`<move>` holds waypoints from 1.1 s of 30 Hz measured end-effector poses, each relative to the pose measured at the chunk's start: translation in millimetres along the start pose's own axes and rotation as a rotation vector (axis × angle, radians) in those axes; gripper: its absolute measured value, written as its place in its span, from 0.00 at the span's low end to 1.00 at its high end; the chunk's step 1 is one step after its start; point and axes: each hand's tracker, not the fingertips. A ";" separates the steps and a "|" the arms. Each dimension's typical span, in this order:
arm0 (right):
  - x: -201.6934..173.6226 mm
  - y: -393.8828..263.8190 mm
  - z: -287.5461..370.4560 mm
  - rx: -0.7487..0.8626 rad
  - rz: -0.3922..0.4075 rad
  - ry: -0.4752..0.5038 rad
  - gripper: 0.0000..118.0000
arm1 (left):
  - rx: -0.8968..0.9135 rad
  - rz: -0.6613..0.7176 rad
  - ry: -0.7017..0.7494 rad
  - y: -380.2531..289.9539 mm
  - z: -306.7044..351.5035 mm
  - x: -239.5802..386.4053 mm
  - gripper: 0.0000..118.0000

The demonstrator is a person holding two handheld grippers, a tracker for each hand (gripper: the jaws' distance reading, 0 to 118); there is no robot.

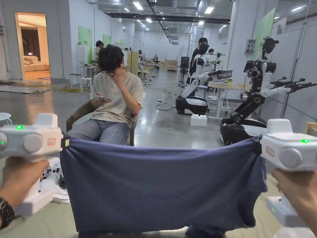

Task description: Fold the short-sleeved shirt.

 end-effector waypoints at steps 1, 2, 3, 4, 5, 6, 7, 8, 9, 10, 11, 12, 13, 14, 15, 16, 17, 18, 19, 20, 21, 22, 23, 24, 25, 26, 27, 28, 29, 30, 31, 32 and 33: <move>-0.5 -11.6 5.6 -0.004 0.002 0.000 0.02 | -0.008 0.002 -0.009 -15.7 4.1 -1.6 0.00; -0.1 -20.9 12.0 -0.014 0.008 0.008 0.02 | -0.011 0.015 -0.012 -30.8 11.1 -1.7 0.00; 0.3 -29.8 18.6 -0.017 0.008 0.013 0.02 | -0.022 0.025 -0.015 -41.9 15.1 -3.5 0.00; 5.0 -40.0 17.9 -0.024 0.011 0.018 0.02 | -0.034 0.035 -0.020 -53.7 20.8 -6.3 0.00; 6.5 -48.3 24.5 -0.023 0.011 0.020 0.02 | -0.029 0.062 -0.025 -65.0 26.8 -9.0 0.00; 7.4 -54.3 31.5 -0.027 0.014 0.020 0.02 | -0.030 0.065 -0.034 -69.8 35.3 -11.8 0.00; 9.1 -60.9 41.1 -0.031 0.020 0.023 0.02 | -0.026 0.070 -0.031 -77.9 44.0 -13.8 0.00; 7.8 -67.4 53.0 -0.028 0.025 0.023 0.02 | -0.023 0.073 -0.033 -83.7 52.2 -15.0 0.00; 9.0 -71.0 61.1 -0.033 0.029 0.027 0.02 | -0.019 0.071 -0.039 -87.5 61.3 -16.4 0.00; 11.1 -76.8 72.0 -0.033 0.028 0.030 0.02 | -0.003 0.075 -0.041 -90.7 71.2 -17.9 0.00; 12.7 -80.8 80.6 -0.037 0.024 0.030 0.02 | 0.002 0.069 -0.050 -94.0 81.1 -19.2 0.00; 11.5 -84.8 93.5 -0.039 0.023 0.032 0.02 | 0.004 0.063 -0.055 -98.0 90.8 -20.2 0.00; 11.6 -89.9 104.2 -0.043 0.024 0.033 0.02 | 0.004 0.063 -0.055 -102.7 99.8 -21.1 0.00; 12.3 -95.1 113.4 -0.050 0.028 0.037 0.02 | -0.002 0.056 -0.061 -106.8 106.9 -22.9 0.00; 12.7 -100.4 121.9 -0.055 0.033 0.038 0.02 | -0.007 0.054 -0.063 -112.4 114.4 -24.1 0.00; 11.2 -105.9 132.7 -0.072 0.038 0.040 0.02 | -0.012 0.063 -0.063 -119.5 122.0 -25.3 0.00; 11.7 -113.9 142.2 -0.084 0.033 0.049 0.02 | -0.034 0.064 -0.066 -128.0 130.6 -26.5 0.00; 11.1 -120.8 148.8 -0.096 0.035 0.049 0.02 | -0.047 0.073 -0.064 -134.6 134.8 -28.4 0.00; 8.8 -131.8 157.2 -0.126 0.056 0.046 0.02 | -0.055 0.085 -0.071 -143.0 141.2 -29.2 0.00; 5.6 -141.7 163.7 -0.137 0.064 0.047 0.02 | -0.070 0.087 -0.075 -156.7 151.4 -29.8 0.00; 4.1 -152.5 169.9 -0.156 0.074 0.046 0.02 | -0.095 0.088 -0.069 -167.5 158.3 -29.3 0.00; 3.1 -163.9 176.5 -0.177 0.076 0.040 0.02 | -0.117 0.084 -0.071 -179.0 162.6 -29.7 0.00; 1.9 -178.3 184.0 -0.208 0.078 0.038 0.02 | -0.140 0.087 -0.075 -193.6 170.1 -29.6 0.00; 0.5 -189.4 189.5 -0.240 0.076 0.043 0.02 | -0.164 0.093 -0.082 -204.9 175.3 -30.2 0.00; -0.1 -204.4 197.0 -0.268 0.067 0.041 0.02 | -0.195 0.100 -0.079 -220.4 181.4 -30.7 0.00; -0.6 -218.5 203.8 -0.298 0.061 0.045 0.02 | -0.225 0.099 -0.082 -234.6 184.4 -32.0 0.00; -1.0 -230.7 209.7 -0.330 0.049 0.042 0.02 | -0.250 0.101 -0.083 -247.6 189.0 -33.1 0.00; -2.4 -244.2 216.3 -0.360 0.053 0.050 0.02 | -0.281 0.110 -0.077 -262.0 194.3 -33.6 0.00; -3.6 -258.5 223.1 -0.397 0.051 0.050 0.02 | -0.311 0.116 -0.080 -278.1 200.4 -34.3 0.00; -4.8 -268.3 227.3 -0.419 0.051 0.046 0.02 | -0.329 0.115 -0.081 -290.1 200.8 -38.1 0.00; -6.2 -281.4 231.7 -0.453 0.057 0.056 0.02 | -0.360 0.104 -0.076 -306.0 203.1 -39.6 0.00; -6.8 -292.9 235.4 -0.485 0.052 0.058 0.02 | -0.387 0.094 -0.076 -317.8 204.9 -39.2 0.00; -7.9 -304.5 238.2 -0.505 0.051 0.063 0.02 | -0.417 0.081 -0.076 -330.6 207.1 -39.0 0.00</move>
